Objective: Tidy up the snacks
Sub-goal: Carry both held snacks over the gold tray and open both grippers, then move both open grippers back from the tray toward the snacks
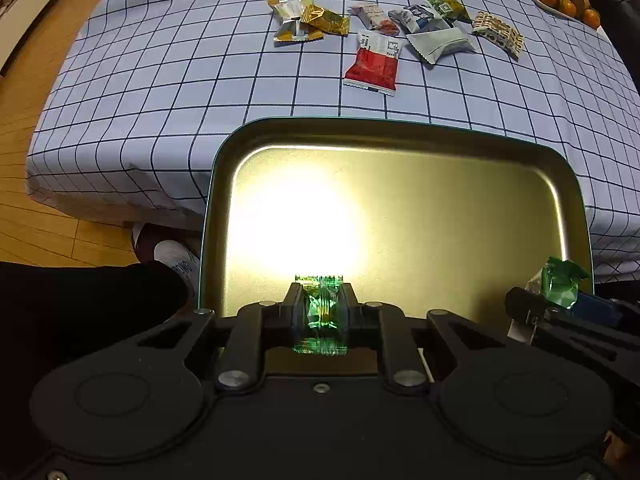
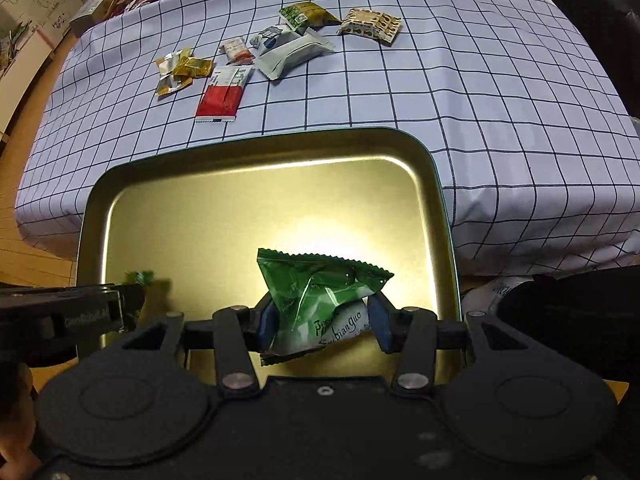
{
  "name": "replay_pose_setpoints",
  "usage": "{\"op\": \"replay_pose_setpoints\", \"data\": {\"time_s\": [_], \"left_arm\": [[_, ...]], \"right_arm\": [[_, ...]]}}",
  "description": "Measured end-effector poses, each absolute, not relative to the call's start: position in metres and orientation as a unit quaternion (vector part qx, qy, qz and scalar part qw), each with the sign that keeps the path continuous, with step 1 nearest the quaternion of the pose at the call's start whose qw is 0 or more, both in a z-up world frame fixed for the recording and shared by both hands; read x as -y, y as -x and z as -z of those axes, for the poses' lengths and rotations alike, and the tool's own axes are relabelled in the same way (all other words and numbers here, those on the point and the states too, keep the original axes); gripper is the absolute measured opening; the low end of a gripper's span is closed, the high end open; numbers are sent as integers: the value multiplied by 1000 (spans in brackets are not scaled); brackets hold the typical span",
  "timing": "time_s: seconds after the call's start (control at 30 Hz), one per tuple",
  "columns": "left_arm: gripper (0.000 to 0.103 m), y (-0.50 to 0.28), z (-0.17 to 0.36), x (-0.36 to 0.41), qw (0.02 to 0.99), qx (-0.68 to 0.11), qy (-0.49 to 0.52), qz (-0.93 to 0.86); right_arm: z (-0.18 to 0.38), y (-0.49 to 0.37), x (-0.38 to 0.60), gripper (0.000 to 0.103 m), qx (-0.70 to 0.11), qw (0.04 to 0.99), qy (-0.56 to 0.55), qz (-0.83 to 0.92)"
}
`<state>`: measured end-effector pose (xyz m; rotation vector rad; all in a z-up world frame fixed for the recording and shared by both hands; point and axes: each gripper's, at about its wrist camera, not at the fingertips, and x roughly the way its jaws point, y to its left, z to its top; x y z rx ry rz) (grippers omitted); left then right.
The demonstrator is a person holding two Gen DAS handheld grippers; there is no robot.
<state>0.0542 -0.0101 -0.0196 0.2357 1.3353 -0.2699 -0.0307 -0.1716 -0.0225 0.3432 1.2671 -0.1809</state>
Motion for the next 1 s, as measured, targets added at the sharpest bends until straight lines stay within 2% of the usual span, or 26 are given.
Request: {"op": "replay_pose_setpoints", "data": {"time_s": [0.1,0.57,1.0], "left_arm": [[32,-51,16,12,773,-611,-114,127],[33,-43,11,10,775,-609,-121,118],[33,-88,-3,-18,838,-533,-114,37]], "right_arm": [[17,31,171,50,-588,790,-159,77],[9,34,174,55,-593,781,-184,72],[-14,17,202,55,-480,848,-137,179]]}}
